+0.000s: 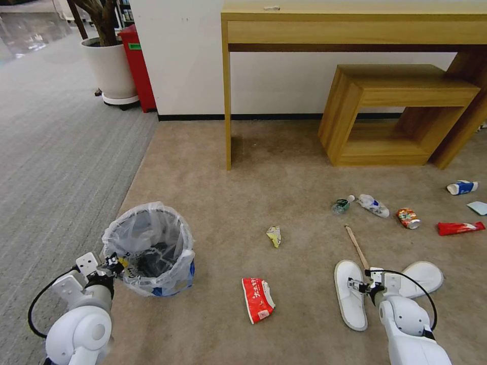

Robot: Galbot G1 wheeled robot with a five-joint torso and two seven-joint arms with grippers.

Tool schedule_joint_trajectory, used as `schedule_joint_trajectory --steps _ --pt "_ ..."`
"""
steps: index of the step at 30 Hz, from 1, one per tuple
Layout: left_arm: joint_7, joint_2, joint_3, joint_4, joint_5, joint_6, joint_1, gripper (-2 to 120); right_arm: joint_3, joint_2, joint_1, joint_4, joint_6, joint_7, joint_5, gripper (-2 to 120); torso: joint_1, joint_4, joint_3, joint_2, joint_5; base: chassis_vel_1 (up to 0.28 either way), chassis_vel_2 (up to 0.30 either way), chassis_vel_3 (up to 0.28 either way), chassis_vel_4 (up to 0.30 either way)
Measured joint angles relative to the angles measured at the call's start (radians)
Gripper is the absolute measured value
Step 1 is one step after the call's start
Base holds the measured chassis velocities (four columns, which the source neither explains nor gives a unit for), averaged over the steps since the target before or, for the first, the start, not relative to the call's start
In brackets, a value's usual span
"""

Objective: Pick up the trash bin and place the garbage on the floor into it.

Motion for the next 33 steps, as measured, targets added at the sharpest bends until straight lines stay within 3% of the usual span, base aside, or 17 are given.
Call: schedule_joint_trajectory --steps 33 --pt "0.003 0.002 -0.004 -0.007 -0.001 -0.009 0.01 1 -0.013 0.019 0.016 -0.033 0.019 0.006 -0.027 100 0.0 0.0 0.0 0.0 -0.0001 0.0 0.0 0.0 0.0"
